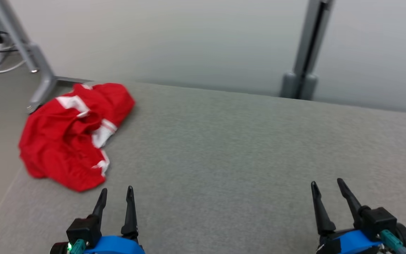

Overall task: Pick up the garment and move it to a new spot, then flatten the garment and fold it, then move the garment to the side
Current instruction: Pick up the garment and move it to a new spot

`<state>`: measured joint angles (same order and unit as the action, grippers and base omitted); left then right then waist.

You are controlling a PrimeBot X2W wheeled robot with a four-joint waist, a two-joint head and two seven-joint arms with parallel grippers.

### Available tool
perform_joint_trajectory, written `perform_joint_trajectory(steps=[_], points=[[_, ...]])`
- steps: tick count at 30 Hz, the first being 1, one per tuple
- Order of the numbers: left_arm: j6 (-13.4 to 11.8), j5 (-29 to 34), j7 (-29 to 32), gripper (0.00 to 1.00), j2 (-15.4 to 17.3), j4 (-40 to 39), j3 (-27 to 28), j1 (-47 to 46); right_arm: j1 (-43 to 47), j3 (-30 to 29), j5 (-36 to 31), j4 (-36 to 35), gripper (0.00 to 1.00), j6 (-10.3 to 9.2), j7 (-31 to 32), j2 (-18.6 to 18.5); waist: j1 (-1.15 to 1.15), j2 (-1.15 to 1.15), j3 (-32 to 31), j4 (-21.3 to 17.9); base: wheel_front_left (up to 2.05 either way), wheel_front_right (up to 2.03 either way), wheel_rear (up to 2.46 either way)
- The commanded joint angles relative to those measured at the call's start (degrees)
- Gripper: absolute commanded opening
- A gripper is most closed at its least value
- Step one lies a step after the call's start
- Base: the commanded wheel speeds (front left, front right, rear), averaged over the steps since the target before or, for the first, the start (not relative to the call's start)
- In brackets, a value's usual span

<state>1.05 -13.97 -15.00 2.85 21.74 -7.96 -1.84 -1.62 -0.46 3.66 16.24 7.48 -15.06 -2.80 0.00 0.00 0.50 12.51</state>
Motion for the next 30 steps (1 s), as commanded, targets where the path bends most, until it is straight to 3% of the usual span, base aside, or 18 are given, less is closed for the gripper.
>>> perform_joint_trajectory(steps=[1,7,13,24,30], points=[[0.1,-0.1,-0.3,1.0,0.0,0.0,0.2,-0.5,0.3,0.2,0.3,-0.1,1.0,0.02,-0.2,-0.2,0.0,0.0,1.9,2.7,0.0,0.0,0.0],[-0.4,-0.5,-0.3,1.0,0.0,-0.2,0.8,0.0,-0.1,2.0,-0.3,0.0,1.0,0.02,-0.2,-0.2,0.0,0.0,1.9,9.9,0.0,0.0,0.0],[-0.3,-0.8,-0.2,1.0,0.0,-0.5,0.9,1.2,-0.2,3.0,0.0,0.3,1.0,0.02,-0.2,-0.2,0.0,0.0,1.6,13.4,0.0,0.0,0.0],[0.2,-2.1,-0.2,1.0,0.4,-1.5,2.7,-0.8,-0.3,2.8,-1.2,-0.7,1.0,0.02,-0.2,-0.2,0.0,0.0,3.7,11.7,0.0,0.0,0.0],[0.2,-0.8,-0.2,1.0,5.1,-3.3,6.4,-9.8,-1.5,1.0,-3.5,-1.8,1.0,0.02,-0.2,-0.2,0.0,0.0,6.8,9.7,0.0,0.0,0.0]])
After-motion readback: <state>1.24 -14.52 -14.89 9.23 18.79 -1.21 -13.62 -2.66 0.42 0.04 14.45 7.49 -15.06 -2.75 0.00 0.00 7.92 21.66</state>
